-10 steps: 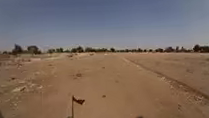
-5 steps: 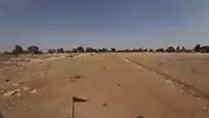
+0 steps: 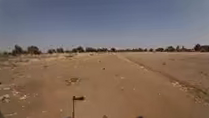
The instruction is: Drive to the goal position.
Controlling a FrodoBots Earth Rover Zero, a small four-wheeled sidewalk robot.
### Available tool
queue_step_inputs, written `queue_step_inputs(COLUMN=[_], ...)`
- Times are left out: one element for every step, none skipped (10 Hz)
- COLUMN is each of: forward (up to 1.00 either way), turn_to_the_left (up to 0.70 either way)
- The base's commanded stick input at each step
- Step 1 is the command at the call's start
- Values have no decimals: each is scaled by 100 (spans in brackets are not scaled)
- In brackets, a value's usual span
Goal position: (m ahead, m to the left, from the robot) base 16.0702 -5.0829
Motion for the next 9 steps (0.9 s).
queue_step_inputs(forward=[50,50,50,50,50,50,50,50,50], turn_to_the_left=[0,0,0,0,0,0,0,0,-3])
